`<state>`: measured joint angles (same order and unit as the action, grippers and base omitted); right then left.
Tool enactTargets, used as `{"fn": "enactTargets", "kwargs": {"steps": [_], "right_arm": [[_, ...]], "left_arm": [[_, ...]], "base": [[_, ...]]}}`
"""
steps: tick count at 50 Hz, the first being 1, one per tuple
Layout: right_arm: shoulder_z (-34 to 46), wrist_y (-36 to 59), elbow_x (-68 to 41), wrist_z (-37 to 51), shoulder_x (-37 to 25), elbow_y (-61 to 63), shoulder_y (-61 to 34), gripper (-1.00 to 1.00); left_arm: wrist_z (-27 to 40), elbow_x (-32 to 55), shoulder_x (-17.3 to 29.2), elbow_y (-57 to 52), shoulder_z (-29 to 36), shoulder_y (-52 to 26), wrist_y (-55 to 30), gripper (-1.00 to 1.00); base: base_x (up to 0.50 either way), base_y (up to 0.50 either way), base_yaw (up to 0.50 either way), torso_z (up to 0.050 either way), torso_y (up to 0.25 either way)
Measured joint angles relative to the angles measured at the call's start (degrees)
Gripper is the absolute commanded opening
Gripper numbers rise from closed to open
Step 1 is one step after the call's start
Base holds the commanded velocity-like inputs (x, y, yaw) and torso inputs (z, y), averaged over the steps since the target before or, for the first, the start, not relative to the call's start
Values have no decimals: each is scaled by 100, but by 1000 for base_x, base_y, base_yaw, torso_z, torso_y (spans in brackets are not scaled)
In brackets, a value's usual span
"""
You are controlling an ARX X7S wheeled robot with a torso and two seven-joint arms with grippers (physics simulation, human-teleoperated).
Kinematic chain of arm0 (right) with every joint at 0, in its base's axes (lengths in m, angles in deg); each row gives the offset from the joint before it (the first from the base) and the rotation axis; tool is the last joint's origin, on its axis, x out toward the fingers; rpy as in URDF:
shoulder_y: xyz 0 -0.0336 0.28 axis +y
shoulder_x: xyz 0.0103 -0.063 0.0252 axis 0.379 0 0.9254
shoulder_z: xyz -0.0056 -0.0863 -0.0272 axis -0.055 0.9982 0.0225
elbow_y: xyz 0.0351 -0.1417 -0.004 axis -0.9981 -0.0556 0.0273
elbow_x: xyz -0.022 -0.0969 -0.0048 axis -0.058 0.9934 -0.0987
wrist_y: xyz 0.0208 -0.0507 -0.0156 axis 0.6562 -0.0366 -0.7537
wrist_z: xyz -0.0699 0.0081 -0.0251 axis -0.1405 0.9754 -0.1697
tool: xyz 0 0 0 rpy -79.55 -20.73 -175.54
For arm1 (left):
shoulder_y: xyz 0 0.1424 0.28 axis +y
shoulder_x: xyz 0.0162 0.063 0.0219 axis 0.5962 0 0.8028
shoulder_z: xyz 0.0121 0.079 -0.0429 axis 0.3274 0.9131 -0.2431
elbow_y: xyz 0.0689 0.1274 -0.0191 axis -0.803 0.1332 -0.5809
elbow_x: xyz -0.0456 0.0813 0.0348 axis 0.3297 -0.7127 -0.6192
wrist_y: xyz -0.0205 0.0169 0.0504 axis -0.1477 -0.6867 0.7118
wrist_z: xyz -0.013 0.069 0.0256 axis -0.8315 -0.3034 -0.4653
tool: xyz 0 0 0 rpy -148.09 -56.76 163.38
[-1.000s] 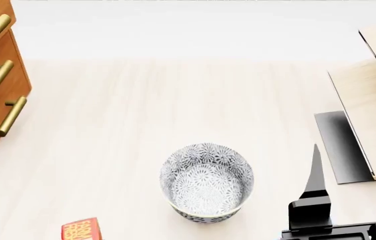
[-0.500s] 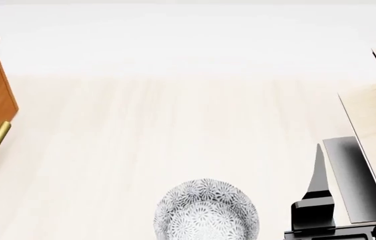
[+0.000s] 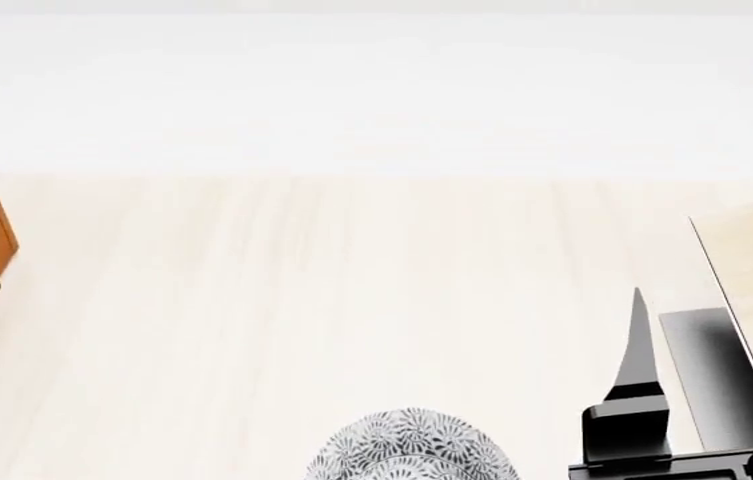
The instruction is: Close the top drawer of the cabinet and put the bowl on top of it.
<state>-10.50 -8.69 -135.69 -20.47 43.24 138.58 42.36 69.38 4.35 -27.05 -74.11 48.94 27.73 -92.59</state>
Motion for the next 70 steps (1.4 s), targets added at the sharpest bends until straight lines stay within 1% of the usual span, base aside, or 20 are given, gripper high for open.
{"fn": "enactTargets", "kwargs": {"steps": [9, 19, 32, 42, 53, 70], "right_arm": [[-5, -49, 32, -32, -17, -4, 40, 100], [1, -118, 112, -55, -8, -39, 79, 100], [29, -191, 291, -191, 8, -8, 157, 100], [25, -251, 300, -206, -28, 9, 201, 100], [61, -298, 312, -188, -63, 10, 225, 100], [94, -371, 403, -249, -92, 46, 315, 100]], "left_arm": [[28, 22, 40, 13, 48, 29, 61, 100], [-69, -101, 3, 90, 310, -37, 188, 100], [-412, -774, -167, 532, 1014, -224, 586, 100], [-667, -1271, -237, 1013, 1333, -251, 959, 100], [-827, -1562, -269, 1429, 1480, -253, 1210, 100], [-823, -1603, -184, 1824, 1481, -502, 1189, 100]], "base": [[321, 0, 0, 0, 0], [0, 0, 0, 0, 0], [0, 0, 0, 0, 0], [0, 0, 0, 0, 0], [0, 0, 0, 0, 0], [0, 0, 0, 0, 0]]}}
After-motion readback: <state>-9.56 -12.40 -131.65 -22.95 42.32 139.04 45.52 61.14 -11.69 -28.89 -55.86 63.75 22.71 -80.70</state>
